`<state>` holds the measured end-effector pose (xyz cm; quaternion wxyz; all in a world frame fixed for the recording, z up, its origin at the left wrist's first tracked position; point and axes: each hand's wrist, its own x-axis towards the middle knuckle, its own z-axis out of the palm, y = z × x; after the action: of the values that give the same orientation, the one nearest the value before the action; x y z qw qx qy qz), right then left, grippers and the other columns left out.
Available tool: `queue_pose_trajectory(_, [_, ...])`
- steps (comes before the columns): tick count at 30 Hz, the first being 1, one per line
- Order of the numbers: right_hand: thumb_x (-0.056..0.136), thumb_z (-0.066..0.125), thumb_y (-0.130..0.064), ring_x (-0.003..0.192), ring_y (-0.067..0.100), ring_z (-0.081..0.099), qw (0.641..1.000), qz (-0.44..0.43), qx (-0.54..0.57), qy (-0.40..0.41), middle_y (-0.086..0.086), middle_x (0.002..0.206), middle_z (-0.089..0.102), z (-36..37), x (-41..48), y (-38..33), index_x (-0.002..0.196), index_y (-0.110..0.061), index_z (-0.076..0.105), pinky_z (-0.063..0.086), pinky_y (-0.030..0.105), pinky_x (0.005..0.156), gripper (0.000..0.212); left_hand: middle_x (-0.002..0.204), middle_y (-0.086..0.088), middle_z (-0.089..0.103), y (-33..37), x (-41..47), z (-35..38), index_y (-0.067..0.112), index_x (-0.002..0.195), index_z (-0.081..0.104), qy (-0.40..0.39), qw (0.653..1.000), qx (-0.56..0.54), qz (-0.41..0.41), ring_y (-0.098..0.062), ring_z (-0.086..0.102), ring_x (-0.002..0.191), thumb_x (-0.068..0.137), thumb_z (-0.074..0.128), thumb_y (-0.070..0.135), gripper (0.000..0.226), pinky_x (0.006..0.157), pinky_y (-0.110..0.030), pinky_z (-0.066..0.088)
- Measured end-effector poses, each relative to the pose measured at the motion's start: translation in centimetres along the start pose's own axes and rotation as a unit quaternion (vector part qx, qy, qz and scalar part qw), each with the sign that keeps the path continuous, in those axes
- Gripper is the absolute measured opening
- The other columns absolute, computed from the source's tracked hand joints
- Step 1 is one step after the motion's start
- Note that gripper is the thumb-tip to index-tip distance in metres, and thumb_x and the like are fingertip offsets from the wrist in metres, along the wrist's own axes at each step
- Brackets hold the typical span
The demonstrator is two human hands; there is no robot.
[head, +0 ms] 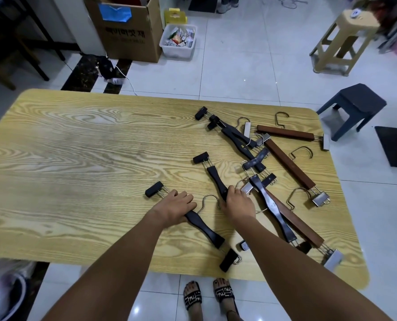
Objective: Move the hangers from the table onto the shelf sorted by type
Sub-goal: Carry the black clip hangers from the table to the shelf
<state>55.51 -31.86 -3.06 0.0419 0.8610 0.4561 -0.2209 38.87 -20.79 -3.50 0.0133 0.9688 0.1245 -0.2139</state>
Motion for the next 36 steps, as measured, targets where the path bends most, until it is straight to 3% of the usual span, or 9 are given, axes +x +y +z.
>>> queue_pose_trajectory(3, [0.100, 0.041, -0.018, 0.120, 0.030, 0.051, 1.000, 0.024, -0.002, -0.014, 0.014, 0.129, 0.055, 0.2, -0.2, -0.2, 0.136, -0.006, 0.029, 0.044, 0.036, 0.090, 0.040, 0.128, -0.003, 0.044, 0.0, 0.1, -0.1, 0.017, 0.125, 0.042, -0.004, 1.000, 0.003, 0.004, -0.022, 0.038, 0.120, 0.094, 0.050, 0.036, 0.037, 0.100, -0.037, 0.029])
queue_pose_trajectory(7, [0.093, 0.046, 0.000, 0.099, 0.030, 0.063, 0.999, 0.022, -0.018, -0.024, 0.014, 0.113, 0.063, -0.3, -0.4, -0.5, 0.136, -0.005, 0.027, 0.043, 0.034, 0.066, 0.047, 0.126, -0.003, 0.045, -0.4, 0.0, -0.3, 0.016, 0.123, 0.044, -0.025, 1.000, -0.014, 0.005, -0.022, 0.038, 0.121, 0.093, 0.053, 0.034, 0.036, 0.099, -0.037, 0.030])
queue_pose_trajectory(9, [0.088, 0.046, 0.010, 0.095, 0.031, 0.064, 0.999, 0.019, -0.018, -0.023, 0.015, 0.111, 0.063, -0.6, -0.6, -0.8, 0.134, -0.003, 0.029, 0.042, 0.033, 0.062, 0.051, 0.125, -0.003, 0.047, -0.7, -0.3, -0.3, 0.017, 0.122, 0.045, -0.039, 0.999, -0.029, 0.001, -0.022, 0.040, 0.120, 0.093, 0.053, 0.033, 0.035, 0.099, -0.037, 0.030])
queue_pose_trajectory(13, [0.087, 0.045, 0.015, 0.098, 0.033, 0.063, 1.000, 0.018, 0.016, -0.020, 0.017, 0.113, 0.062, -1.6, -0.6, -1.6, 0.130, -0.001, 0.033, 0.043, 0.033, 0.065, 0.047, 0.117, -0.004, 0.054, -1.3, -1.1, -0.7, 0.017, 0.115, 0.047, -0.046, 0.996, -0.076, -0.028, -0.023, 0.047, 0.115, 0.092, 0.052, 0.035, 0.029, 0.095, -0.036, 0.030])
queue_pose_trajectory(19, [0.096, 0.039, 0.003, 0.100, 0.033, 0.062, 0.995, 0.028, 0.090, 0.023, 0.019, 0.114, 0.060, -2.7, -0.5, -2.8, 0.125, -0.001, 0.042, 0.037, 0.033, 0.065, 0.030, 0.110, -0.007, 0.059, -1.8, -2.1, -2.0, 0.014, 0.107, 0.050, -0.054, 0.987, -0.140, -0.064, -0.025, 0.052, 0.109, 0.091, 0.053, 0.029, 0.022, 0.093, -0.036, 0.029])
queue_pose_trajectory(24, [0.091, 0.042, 0.010, 0.099, 0.032, 0.063, 0.995, 0.022, 0.061, 0.076, 0.015, 0.123, 0.055, -2.9, -1.0, -3.7, 0.132, -0.003, 0.038, 0.038, 0.033, 0.066, 0.044, 0.114, -0.008, 0.059, -1.6, -2.5, -2.8, 0.011, 0.110, 0.051, -0.039, 0.985, -0.144, -0.083, -0.026, 0.051, 0.112, 0.091, 0.053, 0.025, 0.024, 0.096, -0.036, 0.029])
queue_pose_trajectory(29, [0.097, 0.040, -0.003, 0.100, 0.030, 0.064, 0.992, -0.012, 0.071, 0.106, 0.013, 0.130, 0.052, -2.6, -1.5, -3.8, 0.140, -0.008, 0.033, 0.041, 0.034, 0.067, 0.043, 0.114, -0.008, 0.059, -1.7, -2.8, -3.2, 0.011, 0.111, 0.050, -0.030, 0.985, -0.151, -0.083, -0.025, 0.051, 0.110, 0.093, 0.054, 0.026, 0.025, 0.097, -0.037, 0.029])
queue_pose_trajectory(32, [0.093, 0.043, 0.002, 0.099, 0.030, 0.064, 0.987, -0.034, 0.083, 0.131, 0.011, 0.137, 0.046, -2.7, -1.6, -3.8, 0.143, -0.010, 0.028, 0.039, 0.032, 0.065, 0.053, 0.113, -0.008, 0.058, -1.7, -2.9, -3.2, 0.011, 0.112, 0.049, -0.026, 0.985, -0.147, -0.083, -0.026, 0.051, 0.110, 0.094, 0.054, 0.025, 0.024, 0.099, -0.037, 0.030])
queue_pose_trajectory(36, [0.090, 0.041, 0.006, 0.109, 0.031, 0.059, 0.986, -0.069, 0.062, 0.137, 0.014, 0.146, 0.036, -3.7, -1.3, -3.8, 0.145, -0.010, 0.024, 0.046, 0.035, 0.074, 0.060, 0.116, -0.008, 0.057, -1.6, -2.7, -3.3, 0.011, 0.114, 0.048, -0.024, 0.988, -0.130, -0.083, -0.026, 0.050, 0.112, 0.094, 0.052, 0.021, 0.023, 0.099, -0.039, 0.030])
